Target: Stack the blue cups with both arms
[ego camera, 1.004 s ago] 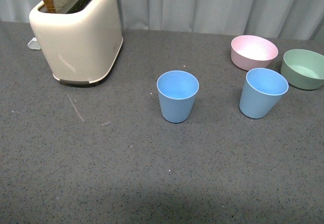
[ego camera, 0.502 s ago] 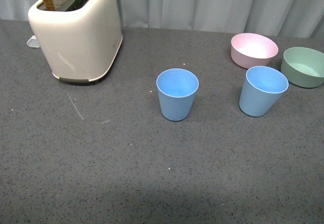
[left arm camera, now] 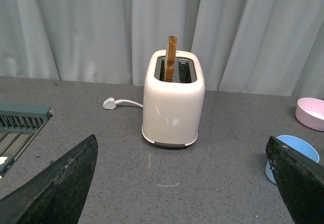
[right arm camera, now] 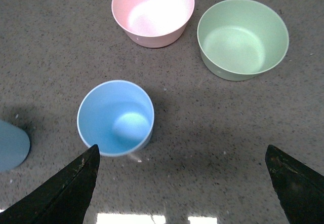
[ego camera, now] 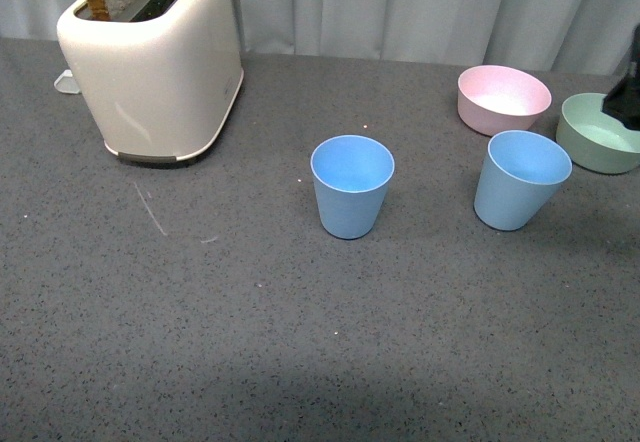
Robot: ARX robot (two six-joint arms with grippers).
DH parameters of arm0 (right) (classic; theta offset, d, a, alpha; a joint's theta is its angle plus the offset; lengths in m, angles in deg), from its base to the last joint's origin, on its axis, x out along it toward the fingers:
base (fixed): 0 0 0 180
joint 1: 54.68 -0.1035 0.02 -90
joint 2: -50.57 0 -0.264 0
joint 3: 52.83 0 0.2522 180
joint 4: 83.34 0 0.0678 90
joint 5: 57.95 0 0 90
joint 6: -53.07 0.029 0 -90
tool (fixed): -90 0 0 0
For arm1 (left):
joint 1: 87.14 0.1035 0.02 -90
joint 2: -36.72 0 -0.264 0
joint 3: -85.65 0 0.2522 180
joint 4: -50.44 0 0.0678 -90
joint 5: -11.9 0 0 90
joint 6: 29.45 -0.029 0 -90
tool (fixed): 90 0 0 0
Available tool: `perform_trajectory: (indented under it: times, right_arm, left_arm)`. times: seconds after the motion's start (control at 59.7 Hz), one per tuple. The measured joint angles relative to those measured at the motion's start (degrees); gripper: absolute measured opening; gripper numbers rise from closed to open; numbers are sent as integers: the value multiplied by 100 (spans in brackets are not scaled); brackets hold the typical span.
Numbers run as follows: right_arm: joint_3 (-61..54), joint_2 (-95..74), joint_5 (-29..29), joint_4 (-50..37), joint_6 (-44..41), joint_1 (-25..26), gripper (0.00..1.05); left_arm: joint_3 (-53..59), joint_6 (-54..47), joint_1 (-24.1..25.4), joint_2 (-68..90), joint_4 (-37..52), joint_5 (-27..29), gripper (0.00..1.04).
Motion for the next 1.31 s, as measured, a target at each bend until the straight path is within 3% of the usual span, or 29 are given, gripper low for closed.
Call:
perform_trajectory:
  times: [0.218, 0.502, 0.804, 1.071, 1.122, 1.306]
  right_arm:
    - [1408, -1460, 15, 1014, 774, -114, 95]
    - [1902, -2286, 57, 1300, 1045, -247, 95]
    - [1930, -2522, 22, 1290, 1174, -264, 44]
    - [1932, -2518, 59, 1338, 1215, -229, 5]
    - [1932, -2485, 140, 1366, 1248, -221, 0]
    - [1930, -2203, 470, 1440, 1368, -267, 1]
  left_arm:
    - [0, 0, 0, 0, 0, -2, 98]
    - [0, 0, 0, 0, 0, 0, 98]
    - [0, 0, 0, 0, 0, -2, 98]
    - [0, 0, 0, 0, 0, -2, 98]
    - [0, -2, 0, 0, 0, -2, 98]
    - [0, -2, 0, 0, 0, -2, 98]
